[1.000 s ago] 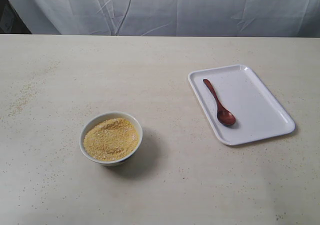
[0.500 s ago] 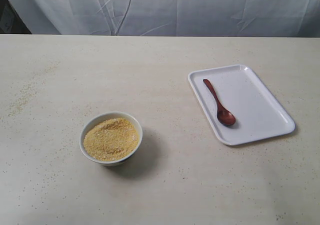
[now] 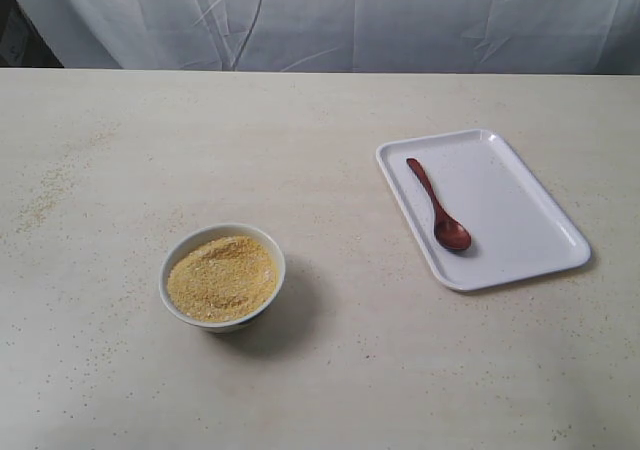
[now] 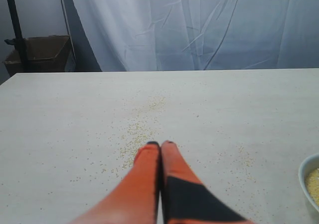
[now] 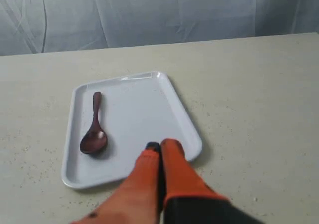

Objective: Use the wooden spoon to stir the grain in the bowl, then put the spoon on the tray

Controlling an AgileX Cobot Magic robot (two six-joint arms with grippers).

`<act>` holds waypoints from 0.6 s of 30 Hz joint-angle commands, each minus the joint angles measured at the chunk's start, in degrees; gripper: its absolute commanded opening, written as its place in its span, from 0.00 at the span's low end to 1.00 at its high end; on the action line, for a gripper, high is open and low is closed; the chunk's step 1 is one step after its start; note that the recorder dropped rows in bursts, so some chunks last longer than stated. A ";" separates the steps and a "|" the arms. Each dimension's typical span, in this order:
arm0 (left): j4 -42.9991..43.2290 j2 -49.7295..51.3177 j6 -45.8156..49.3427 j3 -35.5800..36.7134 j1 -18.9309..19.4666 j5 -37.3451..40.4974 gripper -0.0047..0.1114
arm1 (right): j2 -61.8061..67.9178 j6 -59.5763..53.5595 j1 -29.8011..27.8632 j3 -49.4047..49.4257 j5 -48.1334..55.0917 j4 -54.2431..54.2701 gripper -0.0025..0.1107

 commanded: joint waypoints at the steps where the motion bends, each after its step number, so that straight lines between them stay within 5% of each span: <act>1: -0.16 -0.28 -0.19 0.21 0.04 -0.27 0.04 | -0.28 0.09 -0.13 0.15 -2.02 0.20 0.01; 18: -0.16 -0.28 -0.19 0.21 0.04 -0.27 0.04 | -0.28 0.09 -5.64 0.15 -1.86 0.19 0.01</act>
